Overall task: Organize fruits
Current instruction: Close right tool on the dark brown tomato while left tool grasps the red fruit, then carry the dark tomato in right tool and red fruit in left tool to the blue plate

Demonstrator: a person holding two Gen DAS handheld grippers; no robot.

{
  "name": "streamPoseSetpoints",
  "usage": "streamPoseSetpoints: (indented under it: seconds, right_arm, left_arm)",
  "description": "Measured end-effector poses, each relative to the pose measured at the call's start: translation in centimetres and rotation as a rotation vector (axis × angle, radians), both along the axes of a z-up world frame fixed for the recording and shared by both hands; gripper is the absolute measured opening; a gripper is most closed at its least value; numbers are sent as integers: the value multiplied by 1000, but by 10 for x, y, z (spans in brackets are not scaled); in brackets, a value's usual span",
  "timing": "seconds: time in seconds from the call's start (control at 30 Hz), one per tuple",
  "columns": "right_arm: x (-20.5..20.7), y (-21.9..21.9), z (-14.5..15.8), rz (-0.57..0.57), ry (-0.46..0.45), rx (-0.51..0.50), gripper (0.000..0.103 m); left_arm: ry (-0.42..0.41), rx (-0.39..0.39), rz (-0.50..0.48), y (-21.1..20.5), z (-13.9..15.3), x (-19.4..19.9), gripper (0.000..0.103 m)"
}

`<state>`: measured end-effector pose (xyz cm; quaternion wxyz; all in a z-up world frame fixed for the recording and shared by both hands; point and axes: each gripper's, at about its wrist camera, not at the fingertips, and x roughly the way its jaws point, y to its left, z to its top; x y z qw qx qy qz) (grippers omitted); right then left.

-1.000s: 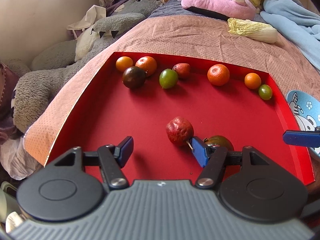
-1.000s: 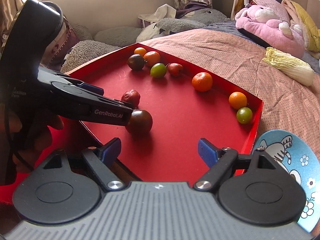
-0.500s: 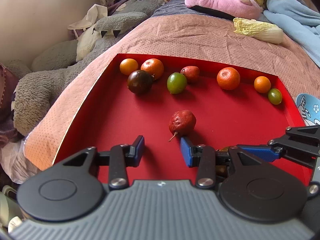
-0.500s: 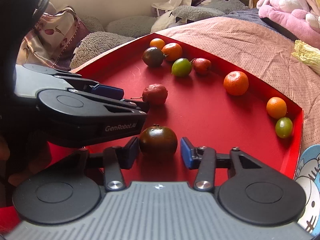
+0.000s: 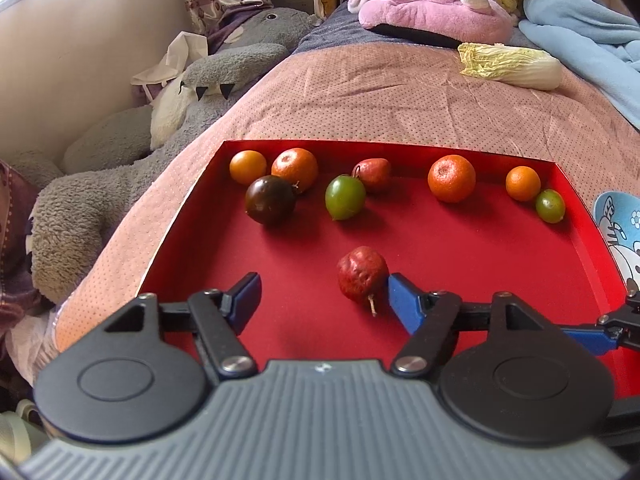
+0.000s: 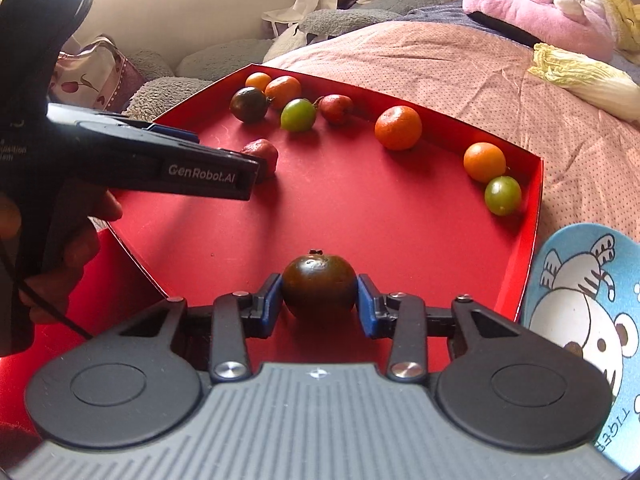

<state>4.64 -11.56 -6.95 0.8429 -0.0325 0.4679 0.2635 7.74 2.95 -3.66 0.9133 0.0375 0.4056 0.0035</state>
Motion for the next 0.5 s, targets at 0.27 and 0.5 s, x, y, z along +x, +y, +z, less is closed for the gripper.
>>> streamPoseSetpoints:
  seconds: [0.27, 0.5]
  right_arm:
    - [-3, -2, 0, -3, -4, 1, 45]
    - [-6, -1, 4, -3, -6, -9, 45]
  left_arm:
    - [42, 30, -5, -12, -9, 15, 57]
    - [42, 25, -1, -19, -11, 11, 38]
